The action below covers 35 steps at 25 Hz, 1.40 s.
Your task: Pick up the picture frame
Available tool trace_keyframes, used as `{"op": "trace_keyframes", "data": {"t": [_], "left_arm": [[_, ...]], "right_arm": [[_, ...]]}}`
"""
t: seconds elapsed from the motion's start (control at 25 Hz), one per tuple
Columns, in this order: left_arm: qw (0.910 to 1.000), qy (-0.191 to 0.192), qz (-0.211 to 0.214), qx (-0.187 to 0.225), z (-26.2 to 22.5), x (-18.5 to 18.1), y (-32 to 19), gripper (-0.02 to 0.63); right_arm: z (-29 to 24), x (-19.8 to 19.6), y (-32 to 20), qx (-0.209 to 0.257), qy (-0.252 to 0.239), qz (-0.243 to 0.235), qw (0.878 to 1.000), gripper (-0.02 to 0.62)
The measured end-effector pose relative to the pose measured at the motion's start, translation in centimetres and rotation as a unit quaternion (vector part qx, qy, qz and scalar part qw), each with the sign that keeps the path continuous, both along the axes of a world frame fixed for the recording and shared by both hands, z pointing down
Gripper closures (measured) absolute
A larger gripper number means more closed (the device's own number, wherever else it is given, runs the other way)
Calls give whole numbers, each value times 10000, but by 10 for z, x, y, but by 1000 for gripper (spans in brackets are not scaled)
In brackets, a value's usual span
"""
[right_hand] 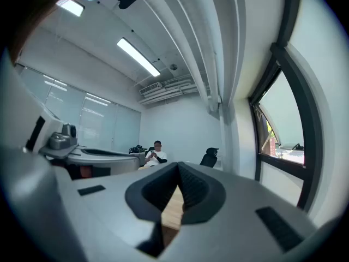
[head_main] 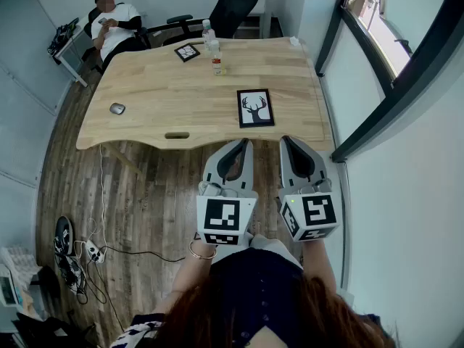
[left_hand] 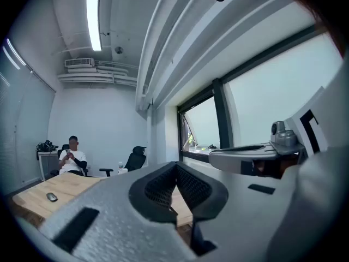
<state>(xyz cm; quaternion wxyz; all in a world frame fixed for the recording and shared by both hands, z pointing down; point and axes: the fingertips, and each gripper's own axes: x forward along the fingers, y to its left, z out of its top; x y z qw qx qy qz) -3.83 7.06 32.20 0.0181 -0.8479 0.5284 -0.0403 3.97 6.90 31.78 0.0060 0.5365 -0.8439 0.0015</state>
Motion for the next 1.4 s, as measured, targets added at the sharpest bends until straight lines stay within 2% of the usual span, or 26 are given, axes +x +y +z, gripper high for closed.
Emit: {"op": "trace_keyframes", "data": {"t": [0.36, 0.56, 0.76, 1.16, 1.4], "left_arm": [[9999, 73, 106, -42, 4, -9, -6, 580], [9998, 107, 138, -64, 7, -15, -13, 580], [9997, 104, 212, -64, 10, -19, -22, 580], [9991, 178, 362, -157, 14, -27, -41, 578], [9989, 173, 385, -212, 19, -23, -59, 578]], "right_arm": [[3, -9, -5, -12, -27, 109, 9999, 571], [-3, -8, -6, 52, -419, 161, 9990, 571], [-3, -9, -13, 106, -421, 234, 9988, 571], [5, -22, -30, -139, -457, 188, 9987, 571], [9, -16, -46, -138, -410, 279, 9987, 569]]}}
